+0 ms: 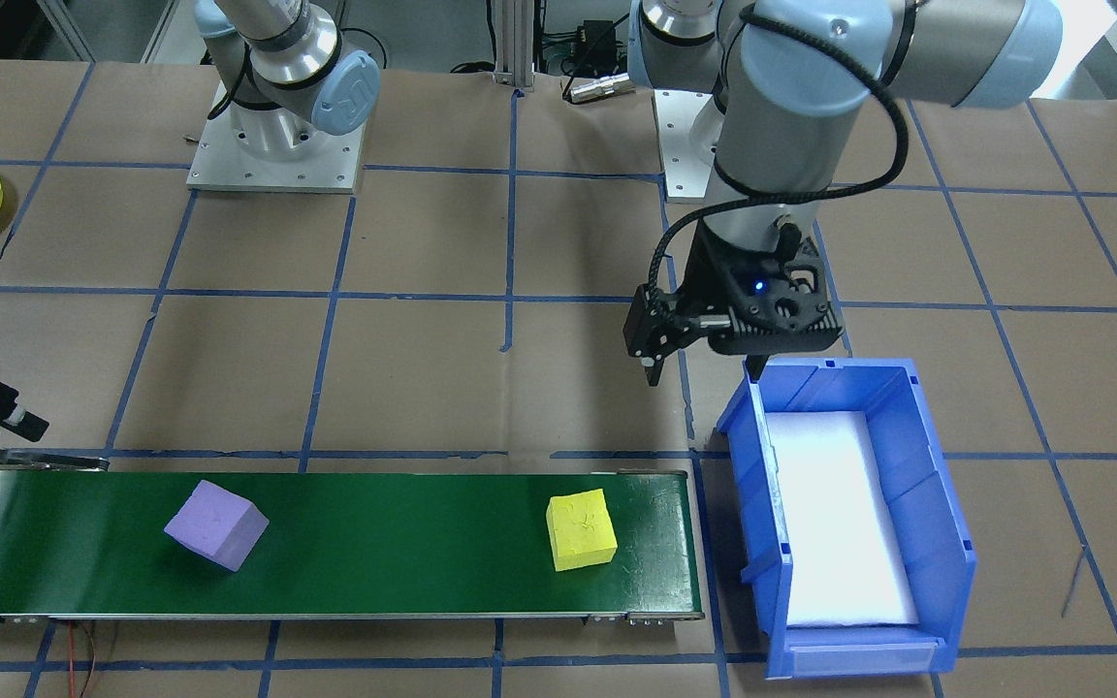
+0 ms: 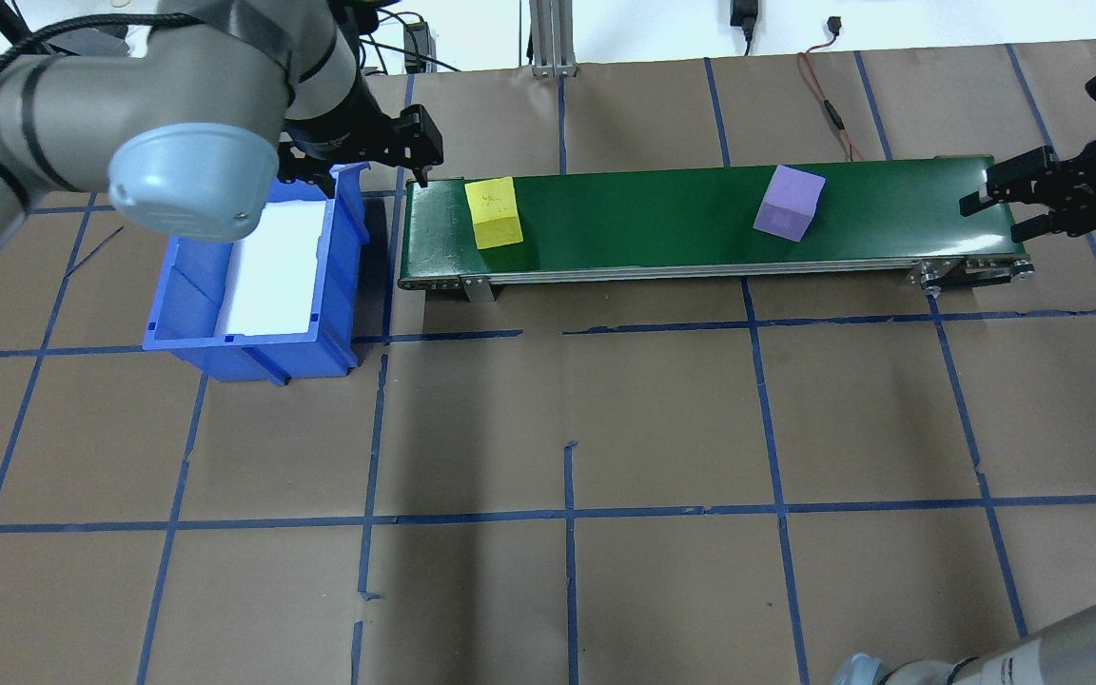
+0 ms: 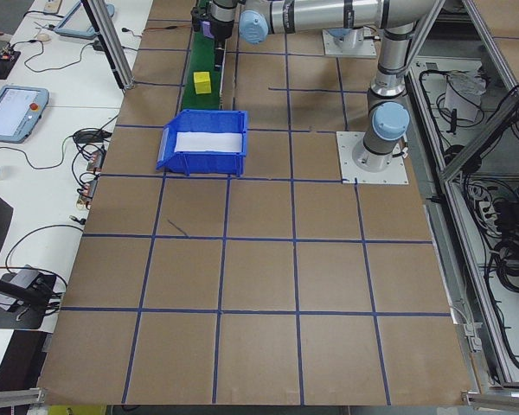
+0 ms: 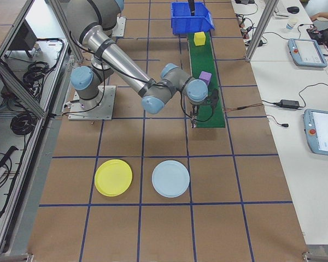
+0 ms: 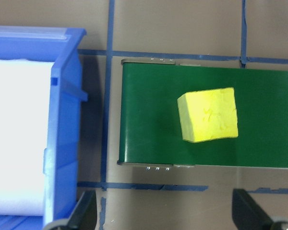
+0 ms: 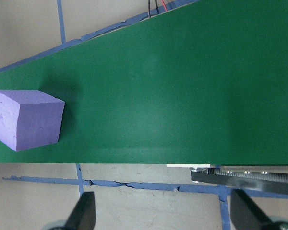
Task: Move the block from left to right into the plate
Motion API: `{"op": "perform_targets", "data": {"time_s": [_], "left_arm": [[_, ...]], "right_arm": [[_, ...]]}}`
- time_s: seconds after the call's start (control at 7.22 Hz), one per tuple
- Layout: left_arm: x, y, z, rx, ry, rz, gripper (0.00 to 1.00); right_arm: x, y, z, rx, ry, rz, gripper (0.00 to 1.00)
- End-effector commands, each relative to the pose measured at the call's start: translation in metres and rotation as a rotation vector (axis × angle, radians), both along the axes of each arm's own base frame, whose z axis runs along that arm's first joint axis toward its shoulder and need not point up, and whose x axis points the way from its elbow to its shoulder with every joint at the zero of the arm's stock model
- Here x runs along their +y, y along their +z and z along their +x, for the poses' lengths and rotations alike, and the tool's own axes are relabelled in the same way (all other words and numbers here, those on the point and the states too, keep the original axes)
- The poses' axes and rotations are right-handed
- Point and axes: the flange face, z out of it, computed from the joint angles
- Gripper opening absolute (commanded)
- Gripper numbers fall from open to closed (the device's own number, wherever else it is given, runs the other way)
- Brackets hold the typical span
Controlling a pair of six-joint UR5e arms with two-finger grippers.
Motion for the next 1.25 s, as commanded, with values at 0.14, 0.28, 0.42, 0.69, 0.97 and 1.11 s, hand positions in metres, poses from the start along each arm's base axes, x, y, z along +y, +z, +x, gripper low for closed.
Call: {"op": "perform_targets", "data": {"time_s": [0.14, 0.28, 0.42, 0.69, 0.97, 1.11], "left_arm": [[0.058, 0.064, 0.033, -0.033, 0.037, 0.032, 1.0], [0.069, 0.075, 0.038, -0.098, -0.024, 0.022, 1.0], [0.076, 0.077, 0.04, -0.11, -0.042, 0.045, 1.0], [0.074, 0.072, 0.04, -0.097, -0.044, 0.058, 1.0], [0.081, 0.079, 0.039, -0.1, -0.046, 0.041, 1.0], [0.087, 0.086, 0.038, -0.096, -0.049, 0.027, 1.0]], "right_arm": [[-0.002, 0.0, -0.001, -0.008, -0.054, 0.027, 1.0], [-0.005, 0.003, -0.003, -0.01, -0.075, 0.028, 1.0], [-0.016, 0.019, -0.012, 0.038, -0.08, -0.035, 1.0], [-0.029, 0.018, -0.011, 0.029, -0.141, -0.007, 1.0], [-0.05, -0.003, 0.022, 0.022, -0.144, 0.016, 1.0], [-0.052, 0.001, 0.031, 0.015, -0.175, 0.033, 1.0]]}}
